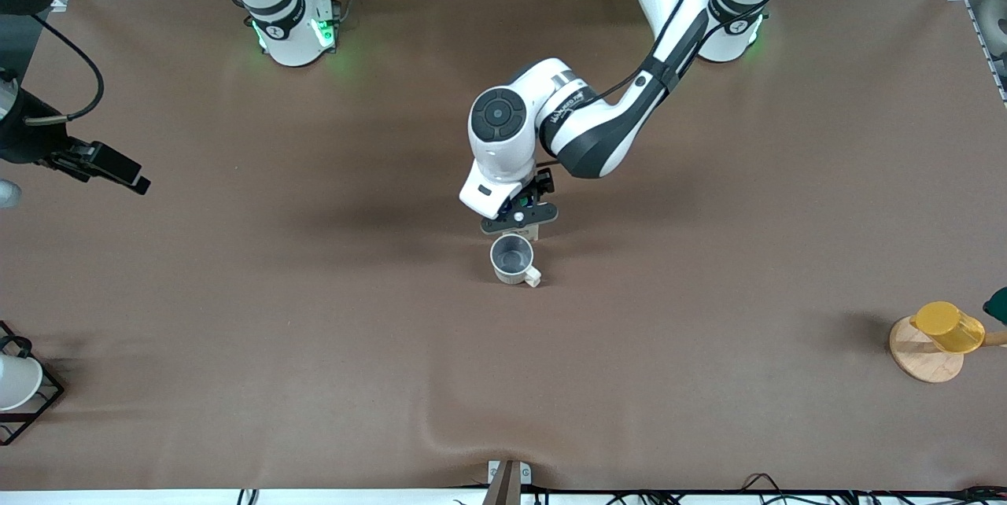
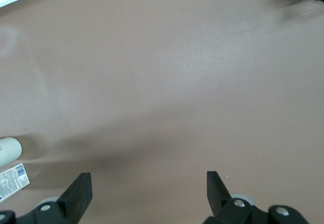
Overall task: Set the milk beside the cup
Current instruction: 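Carry the milk carton beside the mug and lower it with the left gripper, then open the left gripper and lift it away from the carton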
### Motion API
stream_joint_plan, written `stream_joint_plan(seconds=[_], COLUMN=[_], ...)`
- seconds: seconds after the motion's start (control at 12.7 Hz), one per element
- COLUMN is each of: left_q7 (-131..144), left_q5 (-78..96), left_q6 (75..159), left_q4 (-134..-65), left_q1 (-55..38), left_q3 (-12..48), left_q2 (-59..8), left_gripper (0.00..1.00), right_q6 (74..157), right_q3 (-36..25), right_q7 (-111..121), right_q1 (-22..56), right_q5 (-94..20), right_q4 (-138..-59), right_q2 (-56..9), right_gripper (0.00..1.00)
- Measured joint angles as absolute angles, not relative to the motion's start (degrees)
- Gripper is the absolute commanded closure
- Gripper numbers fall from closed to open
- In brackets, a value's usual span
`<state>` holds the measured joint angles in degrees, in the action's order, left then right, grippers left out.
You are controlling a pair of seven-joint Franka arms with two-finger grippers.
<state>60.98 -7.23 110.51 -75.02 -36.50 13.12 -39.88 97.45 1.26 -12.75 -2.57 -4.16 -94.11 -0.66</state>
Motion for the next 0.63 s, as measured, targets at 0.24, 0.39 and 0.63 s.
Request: stream_joint_plan(seconds=[0.24, 0.39, 0.63], left_q7=[61.0, 60.8, 57.4], left_q5=[-7.2, -7.3, -7.5], left_q6=[108.6, 105.9, 105.0], left_q4=[-74.1, -73.9, -73.8], left_q1=[-36.6, -36.4, -32.3], left_q3=[13.2, 13.0, 12.0], left_q2=[-36.2, -32.8, -28.3], left_gripper=[0.00, 0.00, 0.00], right_q6=[97.3, 97.2, 96.7], right_q3=[1.3, 1.3, 1.4], right_q7=[-12.8, -12.8, -12.8], right_q1=[-2.5, -2.5, -2.3], right_q5=[-4.1, -4.1, -4.1], right_q4=[-94.1, -94.1, -94.1], right_q2=[-0.7, -0.7, -0.7], right_gripper=[0.00, 0.00, 0.00])
